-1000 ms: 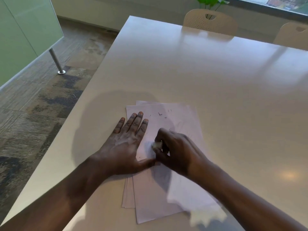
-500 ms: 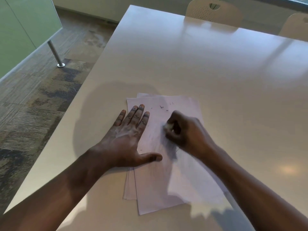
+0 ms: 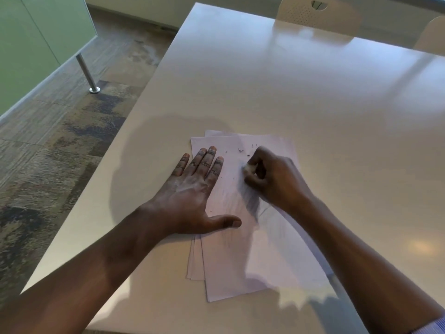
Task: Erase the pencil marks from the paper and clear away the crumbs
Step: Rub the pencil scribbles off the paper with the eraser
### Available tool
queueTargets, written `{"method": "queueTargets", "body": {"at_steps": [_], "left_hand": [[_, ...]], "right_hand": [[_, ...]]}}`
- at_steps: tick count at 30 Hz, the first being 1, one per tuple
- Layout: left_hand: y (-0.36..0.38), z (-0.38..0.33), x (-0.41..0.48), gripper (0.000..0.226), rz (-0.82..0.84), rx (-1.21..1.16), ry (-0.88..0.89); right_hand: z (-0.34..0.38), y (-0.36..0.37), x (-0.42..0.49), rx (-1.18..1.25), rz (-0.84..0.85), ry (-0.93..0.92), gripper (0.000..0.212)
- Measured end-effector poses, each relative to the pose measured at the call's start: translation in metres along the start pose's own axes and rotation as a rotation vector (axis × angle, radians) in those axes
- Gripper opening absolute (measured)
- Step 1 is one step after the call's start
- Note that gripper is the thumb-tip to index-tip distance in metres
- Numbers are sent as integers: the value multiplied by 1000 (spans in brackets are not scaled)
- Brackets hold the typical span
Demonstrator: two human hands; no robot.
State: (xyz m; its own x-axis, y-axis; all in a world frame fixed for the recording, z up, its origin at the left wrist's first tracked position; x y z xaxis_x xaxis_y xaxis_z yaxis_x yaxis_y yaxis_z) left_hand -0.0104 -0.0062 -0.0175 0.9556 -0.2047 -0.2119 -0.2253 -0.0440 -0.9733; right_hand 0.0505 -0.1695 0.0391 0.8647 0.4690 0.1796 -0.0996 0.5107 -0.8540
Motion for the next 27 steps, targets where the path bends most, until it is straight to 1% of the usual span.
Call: {"method": "queueTargets", "body": {"at_steps": [2,3,5,7,9,11,13,15,17,18,19,23,25,27], "left_hand": [[0,-1,0,134,-3,0,3],[0,-1,0,133,-10,-3,5],[-1,-1,-1,131,-23,-18,6],[0,-2,-2,130,-20,-19,9],[-1,-2,-2,132,-24,-12,11],[-2,-1,-1,133,-21,-10,11],[-2,-1,-1,134,-16,-7,16],[-1,-1,-1,132,-22,-19,19],[0,-1,-1,131,-31,-30,19],[0,-1,-1,131,-27,-28,19],[1,-1,-1,131,-22,-22,19],[0,-1,0,134,-15,-9,15],[1,-1,0,135,-16,-15,14],[2,0,0,138,-27,-31,15]], "right_hand": [[5,0,1,-1,-41,-3,13],[15,6,-3,18,-25,-35,12],[41,22,-18,43,70,-136,9],[52,30,-29,32,164,-199,10],[35,20,-20,65,118,-159,13],[11,7,-7,48,57,-62,14],[7,3,-2,28,14,-52,14],[29,13,-11,71,60,-131,12],[53,29,-27,74,174,-230,12],[55,31,-30,74,201,-253,12],[49,27,-27,90,184,-241,12],[2,1,-3,73,82,-18,15],[12,4,-4,87,84,-57,15],[37,19,-15,93,154,-154,14]]}}
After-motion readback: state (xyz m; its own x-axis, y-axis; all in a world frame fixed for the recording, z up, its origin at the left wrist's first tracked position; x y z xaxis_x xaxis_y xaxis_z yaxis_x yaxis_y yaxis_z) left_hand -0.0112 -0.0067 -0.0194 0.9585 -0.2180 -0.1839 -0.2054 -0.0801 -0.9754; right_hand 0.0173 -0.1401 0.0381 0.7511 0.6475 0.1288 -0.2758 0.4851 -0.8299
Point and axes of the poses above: each hand's wrist, its own x-axis towards the middle knuckle, its own y-axis out of the palm, z = x × y, the point moved 7 cm from there along x, towards the middle knuckle, and after that the axes turned 5 degrees about -y, right-handed, at the moved point
